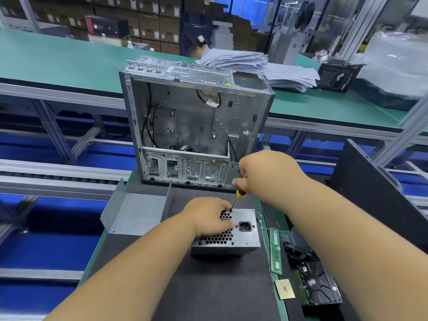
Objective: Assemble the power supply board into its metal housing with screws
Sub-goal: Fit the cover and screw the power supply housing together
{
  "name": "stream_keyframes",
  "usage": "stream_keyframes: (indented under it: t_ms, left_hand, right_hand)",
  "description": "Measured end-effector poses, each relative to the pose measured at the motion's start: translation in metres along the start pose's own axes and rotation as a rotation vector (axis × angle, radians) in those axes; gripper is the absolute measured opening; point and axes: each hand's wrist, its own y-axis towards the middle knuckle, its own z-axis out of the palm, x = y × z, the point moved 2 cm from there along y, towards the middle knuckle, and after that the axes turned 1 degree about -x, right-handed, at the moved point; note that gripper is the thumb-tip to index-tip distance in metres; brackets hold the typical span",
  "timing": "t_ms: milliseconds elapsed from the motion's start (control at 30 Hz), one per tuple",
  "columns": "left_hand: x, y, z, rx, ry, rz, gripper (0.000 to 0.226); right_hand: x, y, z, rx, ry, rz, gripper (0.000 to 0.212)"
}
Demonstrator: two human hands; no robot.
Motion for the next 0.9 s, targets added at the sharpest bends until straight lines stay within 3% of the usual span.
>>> stream_keyframes:
  t_ms: [167, 300, 400, 533, 700, 767, 900]
  left_hand:
    - [0.0, -0.001, 0.002, 0.017, 0.007, -0.008, 0.052]
    - [0.0, -0.001, 0.001, 0.021, 0.026, 0.0, 0.053]
    - [-0.001, -0.003, 0.001, 0.009, 0.022, 0.006, 0.051]
    - [-0.003, -0.005, 0.001, 0.014, 0.025, -0.002, 0.048]
    - [-0.004, -0.008, 0.001, 0.025, 0.028, -0.011, 0.053]
    - [-0.004, -0.008, 0.001, 0.028, 0.034, -0.011, 0.052]
    - [-0.005, -0.008, 0.0, 0.027, 0.038, 0.006, 0.048]
  right_hand:
    - [0.007, -0.01, 0.016, -0.153, 0.046, -0.019, 0.037]
    - [0.002, -0.015, 0.009, -0.084, 0.261, -0.102, 0.016]
    - [-0.003, -0.015, 0.001, -0.026, 0.214, -0.113, 0.011]
    - [-0.002, -0.007, 0.0, 0.045, 0.014, 0.005, 0.04]
    - [-0.001, -0.009, 0.01, -0.095, -0.053, 0.121, 0.06]
    - [-0.002, -0.011, 0.013, -0.104, 0.009, 0.105, 0.055]
    - [-0.007, -0.016, 0.01, -0.086, 0.288, -0.027, 0.015]
